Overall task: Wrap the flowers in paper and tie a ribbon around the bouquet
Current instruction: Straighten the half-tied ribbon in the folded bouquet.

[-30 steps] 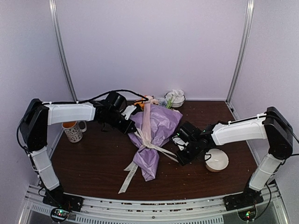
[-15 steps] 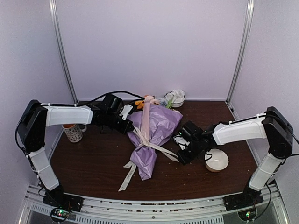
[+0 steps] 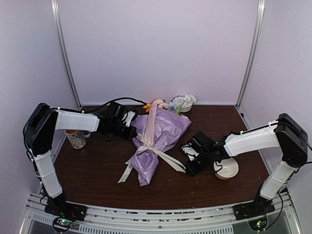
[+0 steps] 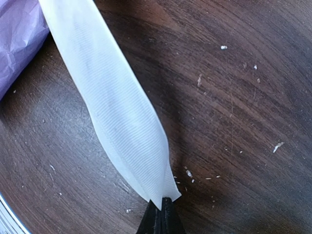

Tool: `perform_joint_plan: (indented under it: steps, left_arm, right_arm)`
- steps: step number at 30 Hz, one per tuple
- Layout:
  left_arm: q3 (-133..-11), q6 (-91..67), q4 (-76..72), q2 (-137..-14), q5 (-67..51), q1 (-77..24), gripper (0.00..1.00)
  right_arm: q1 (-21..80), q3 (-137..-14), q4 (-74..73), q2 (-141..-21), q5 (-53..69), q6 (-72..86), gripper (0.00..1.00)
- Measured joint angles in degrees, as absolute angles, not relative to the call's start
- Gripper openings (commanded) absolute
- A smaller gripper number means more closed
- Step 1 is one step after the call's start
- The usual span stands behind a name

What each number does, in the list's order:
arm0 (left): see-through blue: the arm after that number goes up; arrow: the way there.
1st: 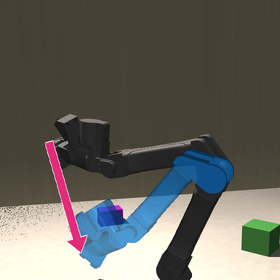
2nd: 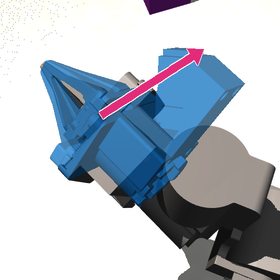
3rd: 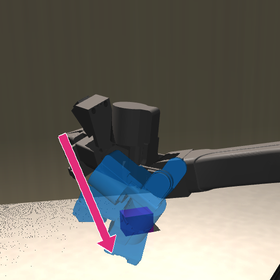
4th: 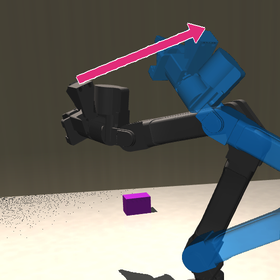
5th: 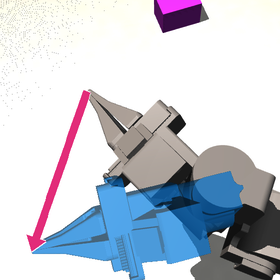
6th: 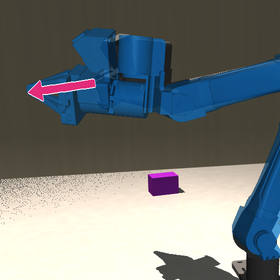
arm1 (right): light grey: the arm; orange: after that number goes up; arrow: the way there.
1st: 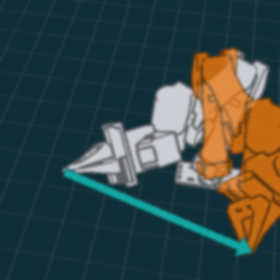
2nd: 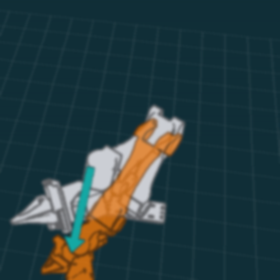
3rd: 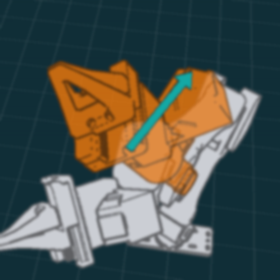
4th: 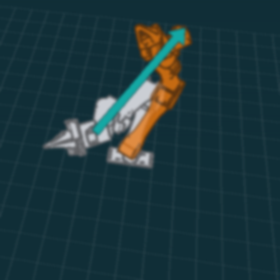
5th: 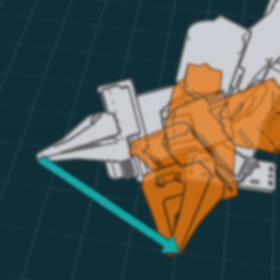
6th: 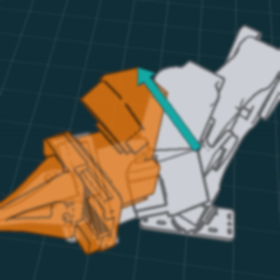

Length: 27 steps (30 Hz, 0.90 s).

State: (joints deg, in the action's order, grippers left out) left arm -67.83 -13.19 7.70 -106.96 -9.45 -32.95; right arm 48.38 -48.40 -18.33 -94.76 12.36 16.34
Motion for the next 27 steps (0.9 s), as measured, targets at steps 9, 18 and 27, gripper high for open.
perform_joint_plan:
  steps: [9, 18, 27]
  left_arm:
    - [-67.2, -13.3, 7.7, -108.2, -7.5, -32.2, 0.00]
    - [-65.4, -13.4, 7.4, -108.4, -7.8, -32.1, 0.00]
    - [-62.5, -12.8, 6.7, -104.7, -14.7, -31.9, 0.41]
  right_arm:
    - [48.4, -46.3, -16.0, -93.7, 12.7, 16.6, 0.00]
    - [48.4, -45.3, -15.4, -92.9, 12.9, 16.7, 0.04]
    - [47.9, -45.9, -21.4, -86.0, 13.2, 16.9, 0.44]
